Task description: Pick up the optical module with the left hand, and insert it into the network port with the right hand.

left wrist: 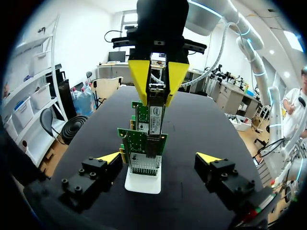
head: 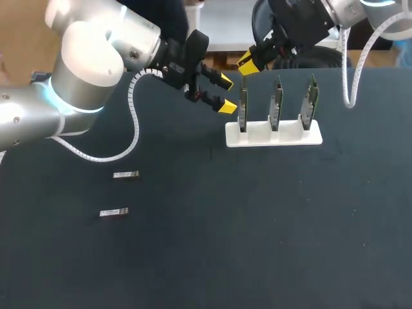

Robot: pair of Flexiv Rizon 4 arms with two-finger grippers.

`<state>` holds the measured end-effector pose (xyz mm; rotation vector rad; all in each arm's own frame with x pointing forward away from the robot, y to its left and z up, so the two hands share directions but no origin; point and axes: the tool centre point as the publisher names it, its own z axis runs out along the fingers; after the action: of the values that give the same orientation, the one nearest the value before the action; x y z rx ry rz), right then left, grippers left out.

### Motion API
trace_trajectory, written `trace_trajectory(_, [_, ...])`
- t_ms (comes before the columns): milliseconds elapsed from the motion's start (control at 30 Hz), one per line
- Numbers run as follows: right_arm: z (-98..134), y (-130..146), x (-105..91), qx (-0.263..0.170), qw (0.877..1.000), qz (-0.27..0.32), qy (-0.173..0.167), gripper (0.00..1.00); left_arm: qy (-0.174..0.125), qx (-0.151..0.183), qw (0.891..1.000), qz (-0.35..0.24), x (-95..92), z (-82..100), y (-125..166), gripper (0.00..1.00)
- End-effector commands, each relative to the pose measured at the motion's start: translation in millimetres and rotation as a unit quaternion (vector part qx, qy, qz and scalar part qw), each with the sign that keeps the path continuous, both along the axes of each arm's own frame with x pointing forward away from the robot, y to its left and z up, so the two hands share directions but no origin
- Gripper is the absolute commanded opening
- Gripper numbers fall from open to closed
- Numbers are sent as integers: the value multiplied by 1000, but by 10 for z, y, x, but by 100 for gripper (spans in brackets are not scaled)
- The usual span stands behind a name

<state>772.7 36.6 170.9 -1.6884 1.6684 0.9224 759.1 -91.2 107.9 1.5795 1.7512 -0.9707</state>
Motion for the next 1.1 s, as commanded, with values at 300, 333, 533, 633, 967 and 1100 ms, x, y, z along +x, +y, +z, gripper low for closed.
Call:
trace_trajectory(300, [37,-13,-27,14,1000,-4,-12,0,0,1,1000,1,-11,5,2,100])
trace_trajectory(333, [38,-13,-26,14,1000,-4,-13,0,0,1,1000,1,-11,5,2,100])
trace_trajectory(533, [35,-7,-23,16,1000,-3,-12,0,0,1,1000,1,-11,5,2,100])
trace_trajectory(633, [17,-1,-18,17,1000,-5,-10,0,0,1,1000,1,-11,5,2,100])
trace_trajectory(967, [-45,-13,-6,13,1000,-9,-5,0,0,1,1000,1,-11,5,2,100])
trace_trajectory(1100, [3,-34,-8,21,1000,-13,-9,0,0,1,1000,1,-11,5,2,100])
